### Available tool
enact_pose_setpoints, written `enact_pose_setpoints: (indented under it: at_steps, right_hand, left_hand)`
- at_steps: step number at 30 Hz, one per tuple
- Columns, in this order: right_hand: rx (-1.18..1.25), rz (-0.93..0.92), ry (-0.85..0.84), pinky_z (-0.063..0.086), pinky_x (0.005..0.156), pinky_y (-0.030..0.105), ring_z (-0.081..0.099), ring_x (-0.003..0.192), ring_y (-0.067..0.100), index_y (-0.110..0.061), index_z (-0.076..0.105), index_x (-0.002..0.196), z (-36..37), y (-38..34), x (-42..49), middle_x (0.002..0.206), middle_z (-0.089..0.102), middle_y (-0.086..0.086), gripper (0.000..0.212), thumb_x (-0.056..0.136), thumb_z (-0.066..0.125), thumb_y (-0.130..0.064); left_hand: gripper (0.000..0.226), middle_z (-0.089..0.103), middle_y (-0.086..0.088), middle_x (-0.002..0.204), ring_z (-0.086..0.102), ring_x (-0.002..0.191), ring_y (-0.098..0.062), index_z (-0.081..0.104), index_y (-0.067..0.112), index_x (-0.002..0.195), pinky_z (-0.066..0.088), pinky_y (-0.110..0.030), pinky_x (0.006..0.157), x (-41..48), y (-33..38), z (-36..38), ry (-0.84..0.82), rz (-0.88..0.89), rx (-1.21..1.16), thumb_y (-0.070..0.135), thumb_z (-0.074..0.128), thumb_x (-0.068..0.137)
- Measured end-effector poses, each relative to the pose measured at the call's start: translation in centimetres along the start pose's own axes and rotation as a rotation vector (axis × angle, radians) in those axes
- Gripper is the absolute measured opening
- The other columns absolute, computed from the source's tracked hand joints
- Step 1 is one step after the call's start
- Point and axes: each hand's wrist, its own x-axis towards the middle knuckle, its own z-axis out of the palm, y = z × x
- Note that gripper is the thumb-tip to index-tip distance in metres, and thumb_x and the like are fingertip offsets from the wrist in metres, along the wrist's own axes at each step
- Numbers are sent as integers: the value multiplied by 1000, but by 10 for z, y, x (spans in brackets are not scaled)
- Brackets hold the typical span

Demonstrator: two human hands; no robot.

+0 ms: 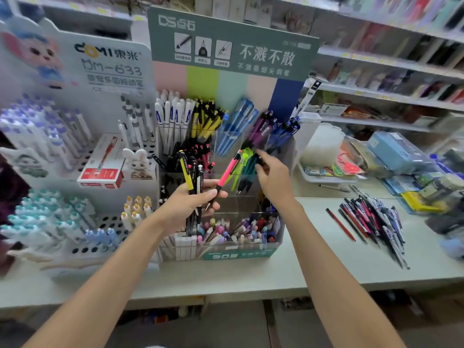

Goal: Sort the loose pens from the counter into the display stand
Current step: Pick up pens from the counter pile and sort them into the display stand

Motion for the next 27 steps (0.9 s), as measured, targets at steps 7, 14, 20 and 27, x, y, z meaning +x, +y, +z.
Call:
enact_pose_setpoints:
  at_steps: [7,14,20,27]
  right_hand:
    - [506,-23,-17,54,78,23,61,81,13,-22,43,140,-10,-54,-24,105,62,4,48,96,60,-16]
    - [561,47,-42,56,91,41,70,87,20,-22,37,142,-12,-54,-29,92,70,4,59,92,65,-12]
    - [517,16,218,56,79,45,67,83,23,-17,54,130,-18,-61,0,88,66,6,38,93,64,-18]
    - [287,-184,142,48,94,28,62,97,12,-9,56,133,30,-97,30,117,68,8,37,98,58,-18]
  left_hand:
    - [29,72,-13,111,66,79,-14,63,16,124,55,-26,71,0,3,10,-33,-2,0,9,56,97]
    - [28,74,-13,108,67,78,-15,61,15,125,54,-24,66,8,1,27,-65,-31,-13,13,55,98]
    - [21,65,-3,74,45,51,-9,63,10,118,39,-18,49,3,-2,2,151,59,98,16,54,99]
    - [35,33,4,65,29,49,-7,44,11,103,19,-22,50,-21,9,-34,173,69,-25,42,56,90]
